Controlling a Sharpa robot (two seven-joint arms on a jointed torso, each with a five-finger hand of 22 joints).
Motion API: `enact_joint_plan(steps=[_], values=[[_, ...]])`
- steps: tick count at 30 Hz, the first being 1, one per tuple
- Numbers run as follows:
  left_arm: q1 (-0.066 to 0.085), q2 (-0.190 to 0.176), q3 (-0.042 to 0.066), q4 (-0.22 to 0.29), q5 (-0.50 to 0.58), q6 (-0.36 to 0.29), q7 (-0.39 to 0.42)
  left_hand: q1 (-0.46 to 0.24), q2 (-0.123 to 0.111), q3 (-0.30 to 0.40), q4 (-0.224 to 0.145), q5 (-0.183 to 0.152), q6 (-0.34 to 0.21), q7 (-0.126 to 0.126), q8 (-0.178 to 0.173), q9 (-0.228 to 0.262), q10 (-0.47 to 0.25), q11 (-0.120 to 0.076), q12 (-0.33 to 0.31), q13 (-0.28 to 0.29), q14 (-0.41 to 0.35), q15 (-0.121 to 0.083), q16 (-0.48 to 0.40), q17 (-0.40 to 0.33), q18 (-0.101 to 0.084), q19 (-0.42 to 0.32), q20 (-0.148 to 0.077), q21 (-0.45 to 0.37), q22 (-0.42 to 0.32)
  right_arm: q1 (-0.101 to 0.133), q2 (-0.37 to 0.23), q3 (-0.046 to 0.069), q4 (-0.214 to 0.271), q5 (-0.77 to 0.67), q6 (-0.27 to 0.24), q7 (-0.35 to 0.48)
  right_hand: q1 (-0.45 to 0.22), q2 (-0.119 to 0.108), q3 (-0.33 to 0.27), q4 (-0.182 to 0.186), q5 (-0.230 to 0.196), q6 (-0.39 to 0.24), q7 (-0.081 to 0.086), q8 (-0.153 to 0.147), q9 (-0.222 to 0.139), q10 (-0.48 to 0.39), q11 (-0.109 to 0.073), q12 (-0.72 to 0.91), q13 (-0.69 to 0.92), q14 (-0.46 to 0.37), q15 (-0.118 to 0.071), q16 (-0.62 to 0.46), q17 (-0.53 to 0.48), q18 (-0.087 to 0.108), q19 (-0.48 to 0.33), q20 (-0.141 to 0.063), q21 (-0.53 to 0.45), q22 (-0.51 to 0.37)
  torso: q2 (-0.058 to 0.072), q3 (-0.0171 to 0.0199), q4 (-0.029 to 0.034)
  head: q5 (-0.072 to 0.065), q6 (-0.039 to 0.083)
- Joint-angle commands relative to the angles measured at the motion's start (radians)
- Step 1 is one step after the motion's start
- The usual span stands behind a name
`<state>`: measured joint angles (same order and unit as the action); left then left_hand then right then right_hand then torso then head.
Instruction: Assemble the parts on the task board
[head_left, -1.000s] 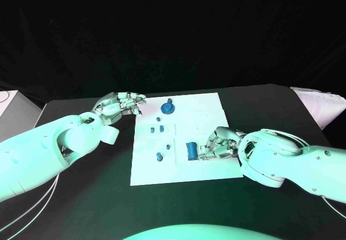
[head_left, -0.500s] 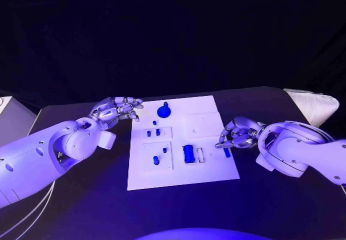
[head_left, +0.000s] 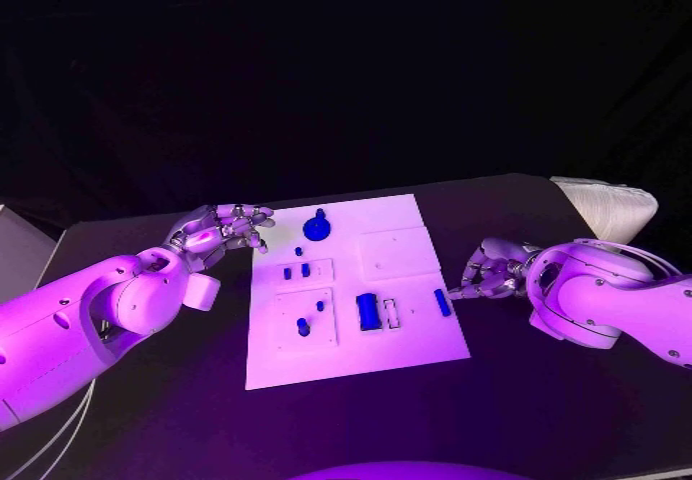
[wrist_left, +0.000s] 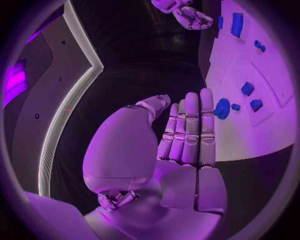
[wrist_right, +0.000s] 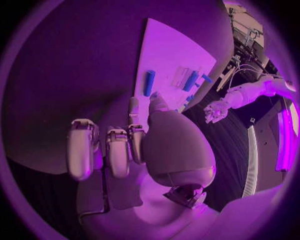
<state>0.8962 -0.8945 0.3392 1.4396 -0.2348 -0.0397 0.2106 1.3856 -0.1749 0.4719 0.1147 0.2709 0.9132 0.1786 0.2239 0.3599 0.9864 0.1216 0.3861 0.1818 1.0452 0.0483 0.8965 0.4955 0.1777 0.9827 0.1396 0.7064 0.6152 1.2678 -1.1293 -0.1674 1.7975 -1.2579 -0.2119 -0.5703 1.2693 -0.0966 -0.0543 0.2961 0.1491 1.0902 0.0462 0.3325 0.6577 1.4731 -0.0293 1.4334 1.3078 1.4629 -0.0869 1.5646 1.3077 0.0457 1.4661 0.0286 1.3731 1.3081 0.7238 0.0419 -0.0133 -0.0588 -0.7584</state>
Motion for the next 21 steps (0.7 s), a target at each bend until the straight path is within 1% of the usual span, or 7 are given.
enact_joint_plan(steps=[1,4,9,13,15,21], values=[[-0.001,0.001,0.000,0.003,0.001,0.014,0.008,0.000,0.009,-0.001,0.007,0.004,0.002,0.002,0.003,-0.001,-0.006,-0.002,0.005,-0.001,-0.006,0.001,-0.003,-0.001,0.005,0.006,0.001,-0.006,-0.001,0.000,0.002,0.000,0.006,-0.055,0.073,-0.083,-0.033,-0.013,0.017,0.000,0.001,0.005,-0.002,0.006,0.011,0.043,0.002,0.000,0.178,0.108,-0.001,0.006,0.263,-0.013,0.079,-0.008,-0.001,0.219,0.000,-0.0014,0.0008,-0.002,-0.001],[-0.001,0.000,0.000,0.003,0.001,0.014,0.008,0.000,0.009,-0.001,0.007,0.004,0.002,0.002,0.003,-0.001,-0.006,-0.002,0.005,-0.001,-0.006,0.001,-0.003,-0.001,0.005,0.006,0.001,-0.006,-0.001,0.000,0.007,-0.001,0.010,-0.059,0.077,-0.099,-0.086,-0.028,0.038,0.001,0.013,0.003,-0.004,0.013,0.027,0.043,0.000,-0.002,0.177,0.108,-0.002,0.006,0.263,-0.013,0.079,-0.010,-0.002,0.219,0.001,-0.0018,0.0019,-0.002,-0.004],[-0.001,-0.001,0.000,0.003,0.001,0.014,0.008,0.000,0.009,-0.001,0.007,0.004,0.002,0.002,0.003,-0.001,-0.006,-0.002,0.005,-0.001,-0.006,0.001,-0.003,-0.001,0.005,0.006,0.001,-0.006,-0.001,-0.002,0.018,-0.002,0.009,-0.065,0.083,-0.116,-0.118,-0.039,0.047,0.001,0.014,0.001,-0.005,0.017,0.036,0.043,-0.001,-0.004,0.176,0.108,-0.003,0.006,0.263,-0.013,0.079,-0.011,-0.003,0.219,0.001,-0.0029,0.0024,-0.002,-0.006],[-0.001,0.000,0.000,0.002,0.001,0.015,0.008,0.000,0.009,-0.001,0.007,0.004,0.002,0.002,0.003,-0.001,-0.006,-0.002,0.005,-0.001,-0.006,0.001,-0.003,-0.001,0.005,0.006,0.001,-0.006,-0.001,-0.007,0.030,-0.003,0.007,-0.068,0.074,-0.118,-0.121,-0.039,0.048,0.001,0.015,0.000,-0.004,0.017,0.037,0.042,0.000,-0.005,0.176,0.108,-0.003,0.006,0.263,-0.013,0.078,-0.011,-0.005,0.218,0.001,-0.0027,0.0022,-0.002,-0.008],[-0.001,0.000,0.000,0.002,0.001,0.015,0.007,-0.001,0.010,-0.002,0.009,0.004,0.001,0.002,0.003,-0.001,-0.006,-0.002,0.005,-0.001,-0.006,0.001,-0.002,-0.001,0.005,0.006,0.002,-0.007,-0.002,-0.011,0.037,-0.004,0.008,-0.068,0.066,-0.117,-0.122,-0.038,0.050,0.001,0.016,-0.001,-0.005,0.017,0.038,0.043,0.000,-0.004,0.176,0.108,-0.003,0.006,0.263,-0.013,0.079,-0.011,-0.004,0.219,0.001,-0.0016,0.0021,-0.001,-0.010],[-0.002,-0.001,0.000,0.001,0.001,0.017,0.007,-0.001,0.010,-0.001,0.010,0.004,0.001,0.002,0.004,-0.001,-0.006,-0.002,0.005,-0.001,-0.006,0.001,-0.002,-0.001,0.005,0.006,0.002,-0.007,-0.002,-0.019,0.062,-0.004,0.011,-0.077,0.035,-0.112,-0.111,-0.032,0.066,-0.001,0.023,-0.003,-0.006,0.018,0.042,0.044,-0.002,-0.001,0.178,0.108,-0.004,0.006,0.263,-0.013,0.079,-0.011,0.000,0.220,0.001,-0.0007,0.0015,0.002,-0.011]])
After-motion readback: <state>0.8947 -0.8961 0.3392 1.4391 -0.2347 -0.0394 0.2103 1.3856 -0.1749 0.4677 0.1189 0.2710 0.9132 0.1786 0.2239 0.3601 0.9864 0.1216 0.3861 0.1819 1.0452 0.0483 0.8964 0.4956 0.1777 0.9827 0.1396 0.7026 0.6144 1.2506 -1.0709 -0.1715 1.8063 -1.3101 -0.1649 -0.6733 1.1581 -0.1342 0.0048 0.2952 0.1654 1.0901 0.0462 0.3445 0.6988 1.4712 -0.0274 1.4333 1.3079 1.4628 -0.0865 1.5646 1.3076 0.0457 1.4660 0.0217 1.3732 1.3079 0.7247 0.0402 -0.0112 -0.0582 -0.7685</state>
